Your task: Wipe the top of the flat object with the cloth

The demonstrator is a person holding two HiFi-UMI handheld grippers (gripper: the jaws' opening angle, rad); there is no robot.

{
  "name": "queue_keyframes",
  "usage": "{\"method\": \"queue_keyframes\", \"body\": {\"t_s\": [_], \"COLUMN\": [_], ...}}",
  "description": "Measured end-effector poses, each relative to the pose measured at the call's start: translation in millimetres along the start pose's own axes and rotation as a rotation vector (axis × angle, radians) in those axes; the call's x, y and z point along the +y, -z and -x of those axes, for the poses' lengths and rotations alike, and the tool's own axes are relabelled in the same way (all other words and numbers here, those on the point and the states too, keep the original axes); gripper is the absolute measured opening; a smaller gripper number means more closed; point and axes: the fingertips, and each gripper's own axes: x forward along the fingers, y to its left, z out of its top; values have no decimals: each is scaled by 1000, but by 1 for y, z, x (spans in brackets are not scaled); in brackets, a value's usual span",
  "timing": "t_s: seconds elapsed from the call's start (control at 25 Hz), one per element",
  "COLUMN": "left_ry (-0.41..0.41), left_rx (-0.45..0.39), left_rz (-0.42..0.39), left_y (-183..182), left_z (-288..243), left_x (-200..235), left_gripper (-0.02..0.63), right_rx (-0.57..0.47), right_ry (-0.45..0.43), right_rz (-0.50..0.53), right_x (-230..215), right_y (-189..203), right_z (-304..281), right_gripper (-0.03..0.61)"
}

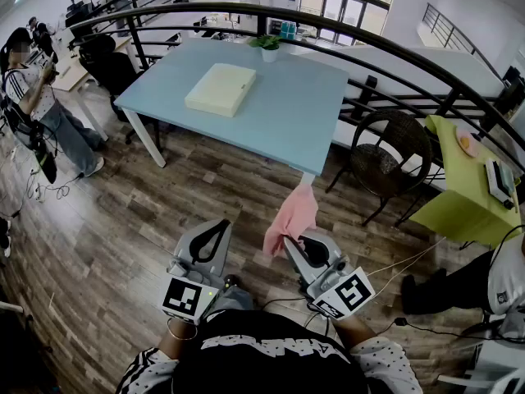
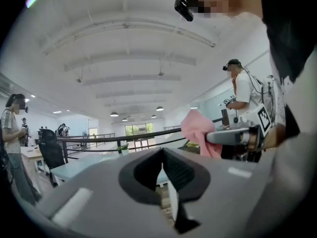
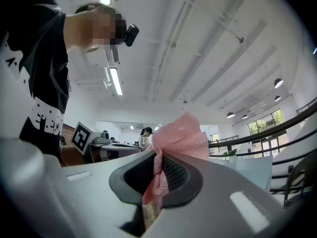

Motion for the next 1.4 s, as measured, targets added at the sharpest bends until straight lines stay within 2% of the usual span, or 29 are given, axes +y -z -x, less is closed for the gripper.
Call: {"method": "queue_keyframes", "body": {"t_s": [0.2,0.48,0.84,1.04,1.4], "left_ry": [4,-8,-23,-26,-102], "left_rx": [13,14,27,11,12], "left_rz": [-23,8,50,34,65], "left_y": [6,19,43,43,46], "left_z": [-3,-7,-14,-21,-18], "left_x": [11,49,136,184,273], "left_gripper": [0,0,0,0,0], "right_rx": [-4,-10,25,39,54], "right_ry": [6,-20,-11,-10,-63], "right_rz": [-20,-52,-42,-41,-31], "right_x": [-3,-3,-9,-15,-9], "right_y": [6,13,26,30,32], "right_z": [-9,-45,-126,-172,-256], "right_gripper": [25,26,26,26,26]}}
